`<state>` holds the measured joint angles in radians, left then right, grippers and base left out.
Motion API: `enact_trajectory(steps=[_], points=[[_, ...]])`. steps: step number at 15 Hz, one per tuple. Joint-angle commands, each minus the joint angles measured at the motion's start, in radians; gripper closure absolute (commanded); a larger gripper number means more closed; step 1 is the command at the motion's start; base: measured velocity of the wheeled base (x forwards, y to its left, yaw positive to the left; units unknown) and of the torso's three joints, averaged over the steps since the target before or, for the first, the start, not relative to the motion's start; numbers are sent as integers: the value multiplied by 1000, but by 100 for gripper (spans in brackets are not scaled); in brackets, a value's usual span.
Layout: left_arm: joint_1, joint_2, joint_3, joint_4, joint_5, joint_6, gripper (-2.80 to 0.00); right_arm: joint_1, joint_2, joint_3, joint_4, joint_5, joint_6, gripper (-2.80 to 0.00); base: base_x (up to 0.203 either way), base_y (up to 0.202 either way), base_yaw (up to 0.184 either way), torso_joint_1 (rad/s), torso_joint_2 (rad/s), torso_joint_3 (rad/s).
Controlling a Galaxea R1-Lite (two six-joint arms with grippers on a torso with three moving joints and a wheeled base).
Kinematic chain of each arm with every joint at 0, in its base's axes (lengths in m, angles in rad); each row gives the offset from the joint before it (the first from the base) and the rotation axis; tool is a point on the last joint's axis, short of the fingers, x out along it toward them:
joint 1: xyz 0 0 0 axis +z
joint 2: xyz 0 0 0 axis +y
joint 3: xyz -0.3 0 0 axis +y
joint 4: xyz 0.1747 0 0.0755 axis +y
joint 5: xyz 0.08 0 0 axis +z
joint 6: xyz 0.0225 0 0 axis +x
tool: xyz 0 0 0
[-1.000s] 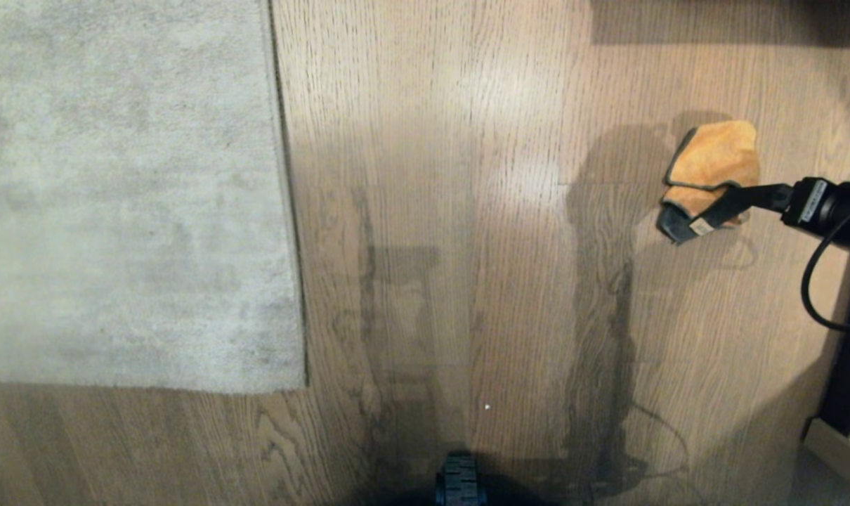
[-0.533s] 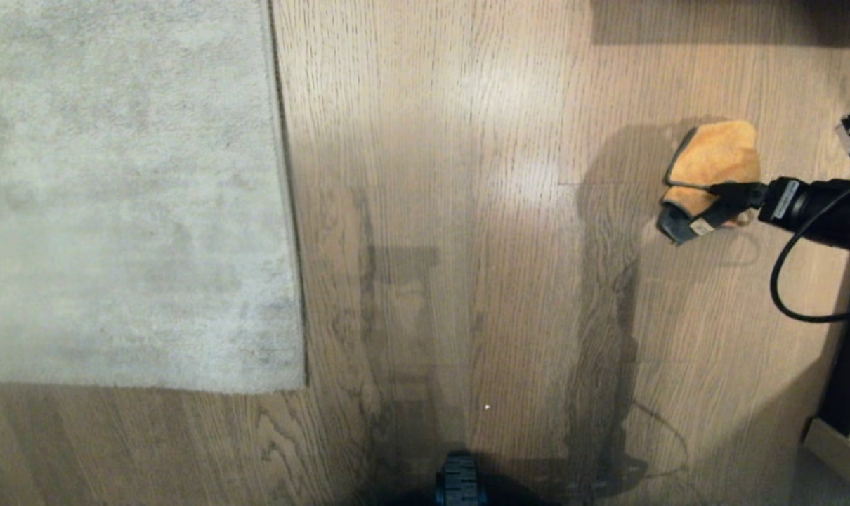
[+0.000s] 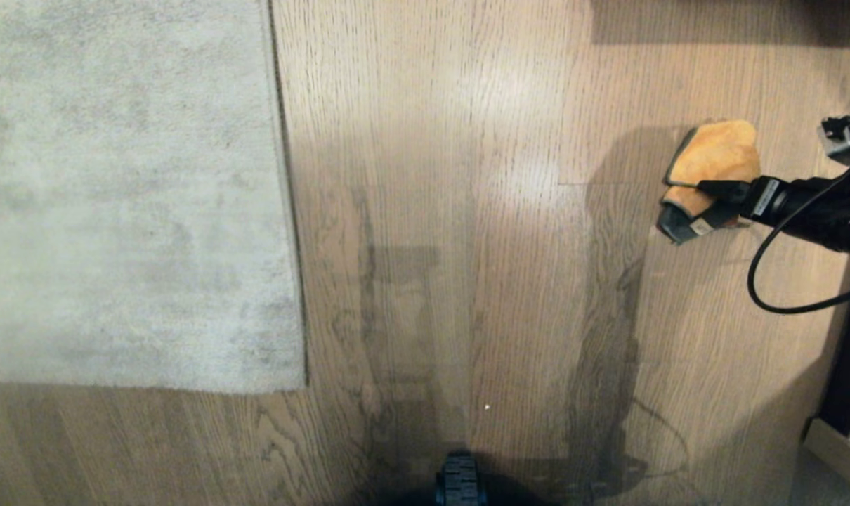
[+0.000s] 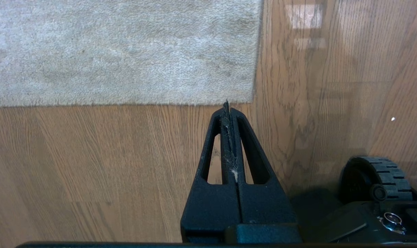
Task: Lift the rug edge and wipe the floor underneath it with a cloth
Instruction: Pick up the rag
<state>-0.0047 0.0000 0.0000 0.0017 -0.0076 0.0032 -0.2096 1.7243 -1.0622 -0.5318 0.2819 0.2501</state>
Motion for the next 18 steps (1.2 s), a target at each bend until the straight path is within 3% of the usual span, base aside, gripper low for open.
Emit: enact_trajectory(steps=[1, 7, 8, 9, 13, 18], points=[[0, 0, 0, 0, 0, 0, 0, 2, 16, -21, -4, -1, 1, -280, 0, 0, 0, 0, 0, 0], [0, 0, 0, 0, 0, 0, 0, 29, 39, -19, -42, -41, -6, -280, 0, 0, 0, 0, 0, 0], [0, 0, 0, 0, 0, 0, 0, 30, 41, -17, -46, -41, -11, -53, 0, 0, 0, 0, 0, 0], [0, 0, 0, 0, 0, 0, 0, 32, 43, -17, -50, -41, -13, 0, 0, 0, 0, 0, 0, 0], [0, 0, 0, 0, 0, 0, 0, 34, 26, -13, -55, -43, -14, 0, 0, 0, 0, 0, 0, 0], [0, 0, 0, 0, 0, 0, 0, 35, -22, 61, -195, -43, -26, 0, 0, 0, 0, 0, 0, 0]])
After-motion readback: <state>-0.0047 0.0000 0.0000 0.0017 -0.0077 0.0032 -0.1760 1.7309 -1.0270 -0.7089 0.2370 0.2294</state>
